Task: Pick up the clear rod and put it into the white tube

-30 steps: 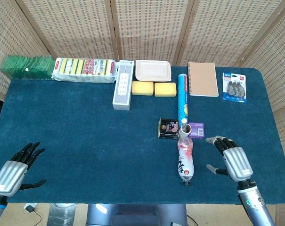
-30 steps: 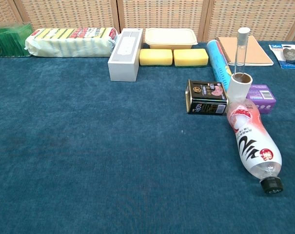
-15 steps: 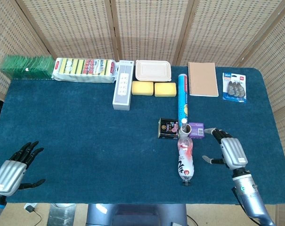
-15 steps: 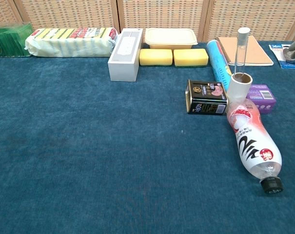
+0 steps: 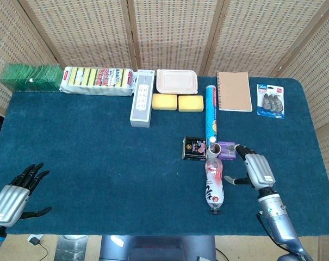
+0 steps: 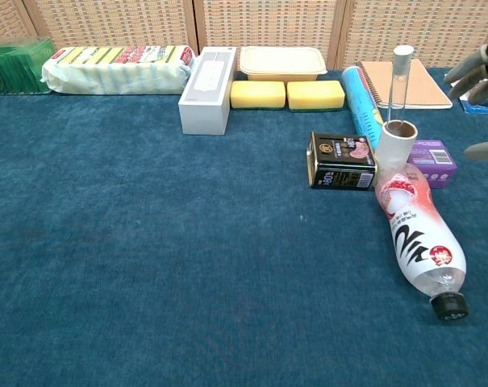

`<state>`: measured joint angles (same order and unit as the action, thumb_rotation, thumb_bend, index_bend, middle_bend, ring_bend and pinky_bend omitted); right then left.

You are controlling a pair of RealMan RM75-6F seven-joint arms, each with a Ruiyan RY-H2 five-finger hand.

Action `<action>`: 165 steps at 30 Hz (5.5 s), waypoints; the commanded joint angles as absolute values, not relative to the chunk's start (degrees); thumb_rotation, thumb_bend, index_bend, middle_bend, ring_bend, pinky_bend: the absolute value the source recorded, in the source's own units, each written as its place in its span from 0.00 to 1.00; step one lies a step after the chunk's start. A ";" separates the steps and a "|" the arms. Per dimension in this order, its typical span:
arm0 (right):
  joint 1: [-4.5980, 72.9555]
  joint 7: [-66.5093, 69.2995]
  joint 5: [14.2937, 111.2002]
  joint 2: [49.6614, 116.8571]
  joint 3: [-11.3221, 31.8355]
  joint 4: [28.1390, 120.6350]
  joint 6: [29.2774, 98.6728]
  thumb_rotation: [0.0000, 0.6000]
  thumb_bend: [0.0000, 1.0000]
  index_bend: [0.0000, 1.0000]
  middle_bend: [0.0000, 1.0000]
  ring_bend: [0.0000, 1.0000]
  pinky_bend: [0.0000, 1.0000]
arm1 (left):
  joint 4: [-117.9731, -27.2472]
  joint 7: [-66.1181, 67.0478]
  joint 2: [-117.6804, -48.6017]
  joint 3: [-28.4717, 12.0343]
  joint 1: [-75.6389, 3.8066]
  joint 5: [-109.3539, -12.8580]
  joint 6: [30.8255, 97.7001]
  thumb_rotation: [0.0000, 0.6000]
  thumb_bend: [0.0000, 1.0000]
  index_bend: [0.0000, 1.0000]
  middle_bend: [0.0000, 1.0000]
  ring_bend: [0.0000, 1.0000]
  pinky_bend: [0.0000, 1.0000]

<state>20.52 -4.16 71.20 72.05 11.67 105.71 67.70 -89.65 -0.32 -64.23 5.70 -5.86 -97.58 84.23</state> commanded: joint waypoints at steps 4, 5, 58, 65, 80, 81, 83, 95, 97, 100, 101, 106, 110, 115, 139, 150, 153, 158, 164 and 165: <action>22.36 -7.80 68.41 73.51 12.67 106.61 67.15 1.00 0.17 0.24 0.29 0.29 0.33 | -89.58 -0.56 -64.14 5.72 -5.74 -97.72 84.57 0.75 0.11 0.11 0.05 0.02 0.23; 22.73 -8.52 67.77 73.81 12.87 106.67 67.03 1.00 0.17 0.24 0.29 0.29 0.33 | -89.58 -0.63 -64.12 5.73 -5.73 -97.75 84.62 0.76 0.11 0.11 0.05 0.02 0.23; 32.08 -24.52 56.64 77.44 15.64 100.40 68.39 1.00 0.17 0.25 0.30 0.29 0.32 | -89.88 -0.70 -63.92 5.34 -6.21 -96.53 83.35 0.75 0.11 0.11 0.05 0.02 0.23; 33.44 -25.56 54.09 79.29 15.66 100.54 67.46 1.00 0.17 0.25 0.30 0.29 0.32 | -89.87 -0.85 -63.84 5.22 -6.22 -96.26 83.30 0.74 0.11 0.11 0.05 0.02 0.23; 36.70 -26.68 46.20 81.18 18.13 100.73 65.78 1.00 0.17 0.25 0.31 0.29 0.32 | -89.76 -1.57 -63.59 5.15 -6.19 -96.26 83.58 0.75 0.11 0.11 0.05 0.02 0.23; 36.93 -26.71 45.52 81.24 18.31 100.74 65.62 1.00 0.17 0.25 0.31 0.29 0.32 | -89.76 -1.57 -63.59 5.15 -6.20 -96.25 83.55 0.74 0.11 0.11 0.05 0.02 0.23; 37.29 -26.74 44.54 81.38 18.56 100.65 65.44 1.00 0.17 0.25 0.31 0.29 0.32 | -89.77 -1.56 -63.57 5.14 -6.23 -96.21 83.47 0.75 0.11 0.11 0.05 0.02 0.23; 38.53 -27.05 41.98 82.52 19.14 98.67 67.11 1.00 0.18 0.30 0.38 0.38 0.41 | -89.79 -1.68 -63.53 5.00 -6.39 -95.88 83.13 0.74 0.11 0.11 0.05 0.02 0.23; 38.61 -27.22 41.87 82.66 19.11 98.53 67.55 1.00 0.18 0.31 0.39 0.39 0.43 | -89.80 -1.67 -63.53 4.99 -6.42 -95.83 83.05 0.75 0.11 0.11 0.05 0.02 0.23; 38.95 -27.73 41.49 82.75 19.23 98.59 68.03 1.00 0.18 0.31 0.40 0.41 0.44 | -89.83 -1.58 -63.54 5.00 -6.46 -95.81 82.93 0.75 0.11 0.11 0.05 0.02 0.23; 38.99 -27.85 41.39 82.74 19.17 98.60 68.07 1.00 0.18 0.32 0.41 0.41 0.44 | -89.84 -1.56 -63.54 5.01 -6.47 -95.82 82.93 0.75 0.11 0.11 0.05 0.02 0.23; 39.18 -28.35 40.85 83.11 18.70 98.74 68.52 1.00 0.18 0.33 0.41 0.42 0.44 | -89.90 -1.48 -63.55 5.06 -6.43 -95.93 83.01 0.75 0.11 0.11 0.05 0.02 0.23; 39.38 -28.80 40.63 83.74 18.34 98.82 69.00 1.00 0.18 0.34 0.42 0.43 0.45 | -89.93 -1.41 -63.58 5.12 -6.46 -96.05 82.97 0.75 0.11 0.11 0.05 0.02 0.23; 39.85 -29.68 40.13 84.91 18.07 98.80 69.87 1.00 0.18 0.35 0.43 0.43 0.45 | -89.84 -1.77 -63.44 5.16 -6.38 -96.10 83.17 0.75 0.11 0.11 0.05 0.02 0.23; 41.60 -32.76 37.71 87.58 18.86 97.42 72.25 1.00 0.19 0.46 0.54 0.54 0.50 | -89.70 -2.25 -63.28 5.12 -6.40 -96.04 83.20 0.75 0.11 0.11 0.05 0.02 0.23; 41.71 -33.93 38.02 87.43 18.58 97.51 73.09 1.00 0.20 0.48 0.55 0.55 0.50 | -89.78 -2.06 -63.30 5.17 -6.37 -96.06 83.18 0.75 0.11 0.11 0.05 0.02 0.23; 41.84 -34.29 37.65 87.32 18.86 97.67 73.23 1.00 0.20 0.49 0.56 0.56 0.51 | -89.79 -2.10 -63.28 5.16 -6.34 -96.09 83.27 0.76 0.11 0.11 0.05 0.02 0.23; 41.81 -34.54 37.31 87.53 18.84 97.66 73.55 1.00 0.20 0.50 0.56 0.57 0.51 | -89.77 -2.15 -63.28 5.10 -6.35 -95.97 83.26 0.74 0.11 0.11 0.05 0.02 0.23; 41.94 -34.99 36.85 88.22 18.92 97.40 74.04 1.00 0.20 0.51 0.58 0.59 0.52 | -89.74 -2.33 -63.22 5.11 -6.32 -96.02 83.34 0.75 0.11 0.11 0.05 0.02 0.23; 41.97 -35.11 36.77 88.28 18.93 97.40 74.10 1.00 0.20 0.52 0.58 0.59 0.52 | -89.73 -2.36 -63.21 5.11 -6.31 -96.02 83.37 0.76 0.11 0.11 0.05 0.02 0.23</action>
<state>41.95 -35.05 36.83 88.24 18.92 97.40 74.05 -89.72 -2.37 -63.21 5.11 -6.31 -96.02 83.38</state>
